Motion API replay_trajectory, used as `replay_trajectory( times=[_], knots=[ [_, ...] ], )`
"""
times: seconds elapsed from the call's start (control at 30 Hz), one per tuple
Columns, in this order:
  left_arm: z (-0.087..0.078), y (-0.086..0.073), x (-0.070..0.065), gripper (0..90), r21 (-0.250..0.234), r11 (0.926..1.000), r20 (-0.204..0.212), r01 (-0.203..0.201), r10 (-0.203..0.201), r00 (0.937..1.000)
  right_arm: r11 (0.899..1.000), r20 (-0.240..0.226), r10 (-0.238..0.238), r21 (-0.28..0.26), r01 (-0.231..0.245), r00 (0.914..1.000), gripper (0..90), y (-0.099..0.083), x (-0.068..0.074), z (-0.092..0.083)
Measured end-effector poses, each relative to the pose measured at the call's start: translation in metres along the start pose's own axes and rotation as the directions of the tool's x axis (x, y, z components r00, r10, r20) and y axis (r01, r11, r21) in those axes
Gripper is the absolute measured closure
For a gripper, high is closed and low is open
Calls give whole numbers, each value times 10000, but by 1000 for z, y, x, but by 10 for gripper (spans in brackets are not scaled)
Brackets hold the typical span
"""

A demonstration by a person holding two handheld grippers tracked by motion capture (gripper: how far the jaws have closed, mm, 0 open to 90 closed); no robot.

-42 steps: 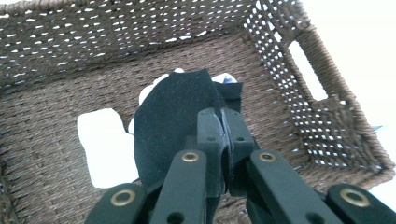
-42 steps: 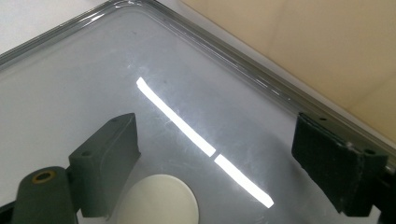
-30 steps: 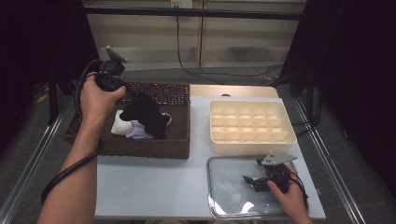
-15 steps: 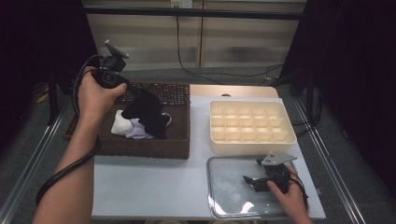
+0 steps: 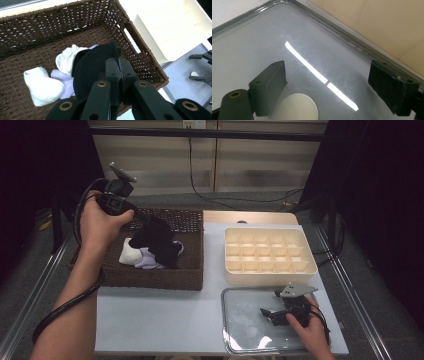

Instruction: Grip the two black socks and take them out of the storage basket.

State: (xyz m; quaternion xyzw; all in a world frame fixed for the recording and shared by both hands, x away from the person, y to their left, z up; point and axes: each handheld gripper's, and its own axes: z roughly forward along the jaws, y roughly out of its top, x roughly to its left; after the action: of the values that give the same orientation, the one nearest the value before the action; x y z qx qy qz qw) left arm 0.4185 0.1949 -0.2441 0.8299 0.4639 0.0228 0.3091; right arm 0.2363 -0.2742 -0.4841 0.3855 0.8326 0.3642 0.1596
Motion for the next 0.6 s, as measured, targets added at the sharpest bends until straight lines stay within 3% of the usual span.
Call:
replay_trajectory(
  times=[0.6],
  knots=[
    [-15,-8,-12,875,62,9997,397,-229,227,9990,10000,43,-14,-33,14,10000,142,0,0,0]
  ],
)
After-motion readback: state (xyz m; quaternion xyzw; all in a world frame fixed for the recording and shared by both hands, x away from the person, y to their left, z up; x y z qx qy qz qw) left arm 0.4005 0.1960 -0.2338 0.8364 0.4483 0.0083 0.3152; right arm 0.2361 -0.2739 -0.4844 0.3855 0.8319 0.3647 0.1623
